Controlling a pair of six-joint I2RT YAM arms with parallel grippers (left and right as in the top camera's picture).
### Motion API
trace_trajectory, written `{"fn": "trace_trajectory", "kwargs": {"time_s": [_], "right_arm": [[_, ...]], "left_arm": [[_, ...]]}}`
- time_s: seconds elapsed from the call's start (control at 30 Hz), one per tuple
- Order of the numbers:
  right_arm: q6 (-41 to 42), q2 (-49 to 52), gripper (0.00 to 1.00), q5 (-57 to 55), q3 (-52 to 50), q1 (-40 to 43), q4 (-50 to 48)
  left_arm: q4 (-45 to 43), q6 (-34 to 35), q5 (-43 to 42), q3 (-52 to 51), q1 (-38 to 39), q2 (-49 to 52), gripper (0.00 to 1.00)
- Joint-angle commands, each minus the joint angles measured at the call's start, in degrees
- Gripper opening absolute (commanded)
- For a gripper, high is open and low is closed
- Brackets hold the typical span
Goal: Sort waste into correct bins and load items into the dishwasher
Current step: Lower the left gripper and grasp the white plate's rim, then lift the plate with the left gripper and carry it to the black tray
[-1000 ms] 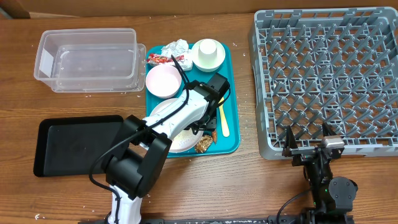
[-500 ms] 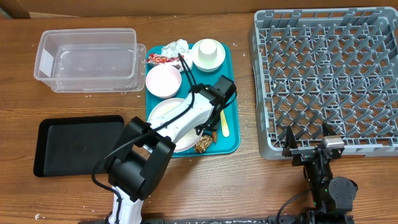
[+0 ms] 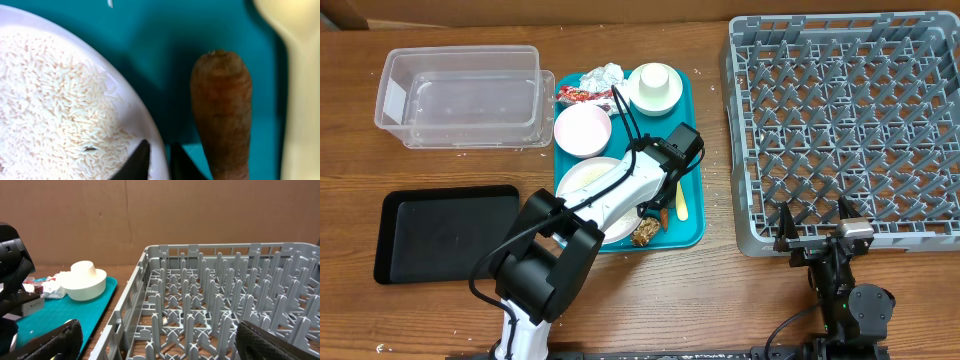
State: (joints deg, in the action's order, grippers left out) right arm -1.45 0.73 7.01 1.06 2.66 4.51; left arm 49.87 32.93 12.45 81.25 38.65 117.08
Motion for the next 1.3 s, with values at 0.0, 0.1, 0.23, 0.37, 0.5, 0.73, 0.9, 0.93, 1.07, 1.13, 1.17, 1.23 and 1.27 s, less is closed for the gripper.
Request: {"fn": "trace_trajectory", "kwargs": {"time_s": [0.0,0.1,0.23,0.37,0.5,0.73,0.9,0.93,1.07,1.13,1.17,1.23,1.27], "right_arm": [[0.4,-0.5,1.0,-0.5,-0.6,0.4,-0.3],[0.4,-0.5,1.0,-0.5,-0.6,0.4,-0.3],[0.4,-0.5,1.0,-0.5,-0.6,0.4,-0.3],[0.4,-0.5,1.0,-0.5,-0.6,0.4,-0.3],[0.4,-0.5,1.0,-0.5,-0.6,0.4,-0.3],[0.4,-0.5,1.0,-0.5,-0.6,0.4,-0.3],[0.4,-0.5,1.0,-0.5,-0.6,0.4,-0.3],[0.4,-0.5,1.0,-0.5,-0.6,0.4,-0.3],[0.4,-0.5,1.0,-0.5,-0.6,0.4,-0.3],[0.4,-0.5,1.0,-0.5,-0.6,0.4,-0.3],[0.4,-0.5,1.0,-0.5,-0.6,0.4,-0.3],[0.4,-0.5,1.0,-0.5,-0.6,0.4,-0.3],[0.4,-0.5,1.0,-0.5,-0.6,0.4,-0.3]], "left_arm": [[0.2,-0.1,1.1,-0.1,0.1,0.7,0.12],[0.4,-0.2,1.1,-0.1,0.1,0.7,0.13],[2.0,-0.2,1.1,1.0,0.2,0.6,0.04],[5.1,-0.2,1.1,4.2,0.7,0.5,0.04],[9.1,-0.7,1.5,9.0,1.1,0.5,0.04],[15.1,-0.6,1.6,15.1,1.6,0.5,0.04],[19.4,-0.5,1.5,18.3,1.6,0.5,0.04],[20.1,-0.5,1.5,18.8,1.6,0.5,0.04],[23.1,0.6,1.7,20.6,1.6,0.5,0.04],[24.8,1.0,1.7,21.7,1.6,0.5,0.04],[25.6,1.6,1.7,22.2,1.6,0.5,0.04],[27.3,2.9,1.7,23.2,1.6,0.5,0.04],[28.2,3.7,1.7,23.7,1.6,0.5,0.04]]}}
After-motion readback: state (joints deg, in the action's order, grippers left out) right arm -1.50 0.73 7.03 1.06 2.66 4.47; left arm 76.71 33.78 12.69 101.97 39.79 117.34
